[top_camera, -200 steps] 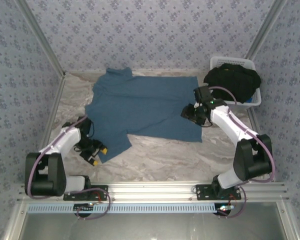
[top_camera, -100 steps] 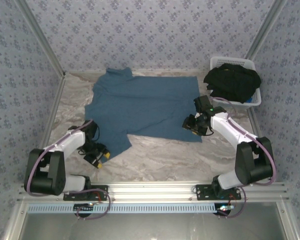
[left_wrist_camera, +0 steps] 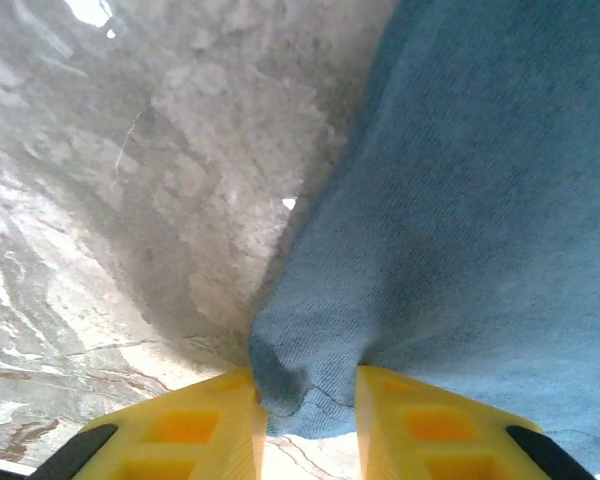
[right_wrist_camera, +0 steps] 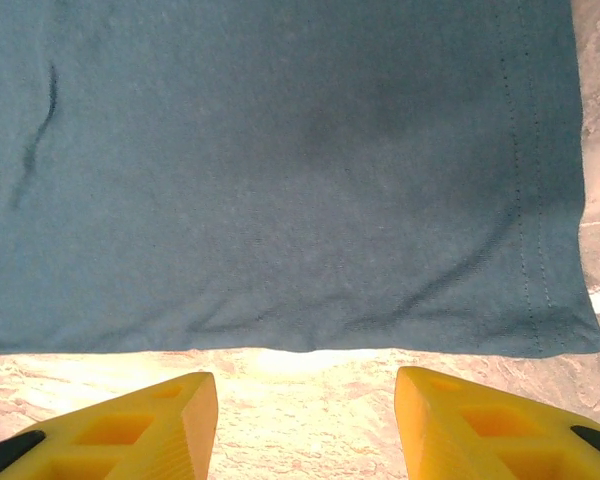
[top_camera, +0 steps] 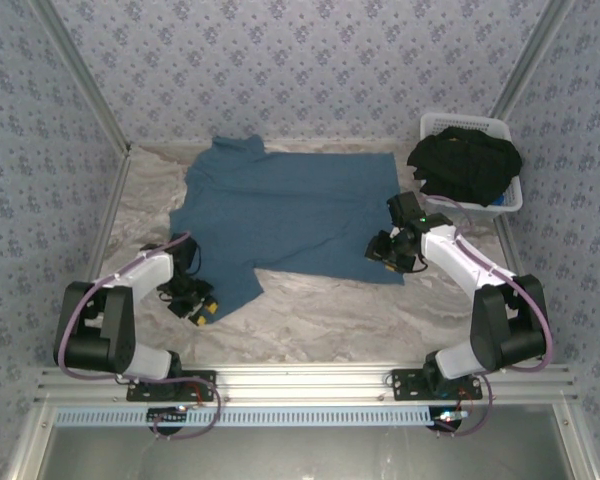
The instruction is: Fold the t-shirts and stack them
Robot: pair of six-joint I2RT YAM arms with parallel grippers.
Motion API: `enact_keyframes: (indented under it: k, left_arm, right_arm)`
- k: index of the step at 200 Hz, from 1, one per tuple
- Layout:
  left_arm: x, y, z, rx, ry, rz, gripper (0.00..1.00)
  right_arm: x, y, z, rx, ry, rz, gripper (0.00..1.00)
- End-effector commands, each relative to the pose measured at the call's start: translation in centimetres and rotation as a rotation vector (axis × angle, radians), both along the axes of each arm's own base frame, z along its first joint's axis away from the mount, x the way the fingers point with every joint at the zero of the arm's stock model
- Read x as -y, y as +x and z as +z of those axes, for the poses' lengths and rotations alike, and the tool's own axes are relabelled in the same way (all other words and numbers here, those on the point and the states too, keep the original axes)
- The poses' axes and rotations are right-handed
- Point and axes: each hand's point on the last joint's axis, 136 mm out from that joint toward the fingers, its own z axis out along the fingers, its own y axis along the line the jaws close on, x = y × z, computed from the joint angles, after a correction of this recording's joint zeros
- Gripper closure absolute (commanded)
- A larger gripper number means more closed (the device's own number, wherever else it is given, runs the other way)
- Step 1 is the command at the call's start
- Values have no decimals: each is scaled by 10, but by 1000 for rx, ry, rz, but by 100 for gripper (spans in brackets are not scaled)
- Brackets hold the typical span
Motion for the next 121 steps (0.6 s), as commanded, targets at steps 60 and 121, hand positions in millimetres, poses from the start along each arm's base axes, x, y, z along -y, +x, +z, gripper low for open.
enact_keyframes:
  k: [60,121]
  left_arm:
    - [-5,-10,15,42,37,-26,100]
    - [-6,-10,44,131,50,-19,100]
  right_arm:
    - [47,-23,-30,-100,-21,-226,46]
    - [64,-27,-50,-164,-56,-315,49]
